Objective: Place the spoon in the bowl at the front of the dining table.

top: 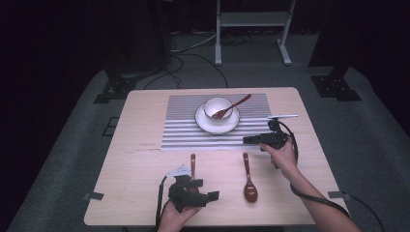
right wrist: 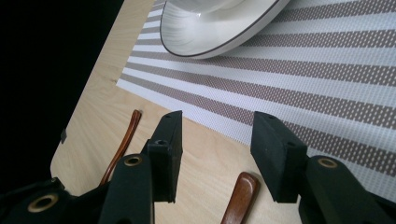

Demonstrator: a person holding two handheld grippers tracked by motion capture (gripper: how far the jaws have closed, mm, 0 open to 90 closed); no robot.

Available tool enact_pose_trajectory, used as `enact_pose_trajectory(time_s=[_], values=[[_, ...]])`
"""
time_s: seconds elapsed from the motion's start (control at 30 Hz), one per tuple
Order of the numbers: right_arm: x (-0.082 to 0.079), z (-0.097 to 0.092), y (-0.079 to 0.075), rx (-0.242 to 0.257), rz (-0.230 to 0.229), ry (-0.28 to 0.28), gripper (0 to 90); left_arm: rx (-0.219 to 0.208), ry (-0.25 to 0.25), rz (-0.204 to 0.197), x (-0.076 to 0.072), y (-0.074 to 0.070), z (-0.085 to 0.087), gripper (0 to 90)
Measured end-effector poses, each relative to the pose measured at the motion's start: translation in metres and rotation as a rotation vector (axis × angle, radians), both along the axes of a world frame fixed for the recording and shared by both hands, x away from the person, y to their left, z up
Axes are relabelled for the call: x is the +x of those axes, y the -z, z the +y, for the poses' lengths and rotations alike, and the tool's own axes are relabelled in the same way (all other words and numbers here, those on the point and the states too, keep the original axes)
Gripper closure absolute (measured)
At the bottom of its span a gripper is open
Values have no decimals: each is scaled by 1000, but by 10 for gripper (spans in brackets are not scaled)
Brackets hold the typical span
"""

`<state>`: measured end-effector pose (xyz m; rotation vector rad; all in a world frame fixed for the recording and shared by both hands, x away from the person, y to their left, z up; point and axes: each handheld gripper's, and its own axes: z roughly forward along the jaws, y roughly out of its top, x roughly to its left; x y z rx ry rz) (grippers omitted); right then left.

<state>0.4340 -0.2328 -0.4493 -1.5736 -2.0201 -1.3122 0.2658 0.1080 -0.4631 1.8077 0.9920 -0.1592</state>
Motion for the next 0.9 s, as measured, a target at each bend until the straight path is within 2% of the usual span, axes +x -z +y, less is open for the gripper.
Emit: enact_pose_trajectory(time_s=[0.9], values=[[-29, -5, 16, 34, 17, -38, 515, 1, -8, -5, 0, 0, 1, 53]])
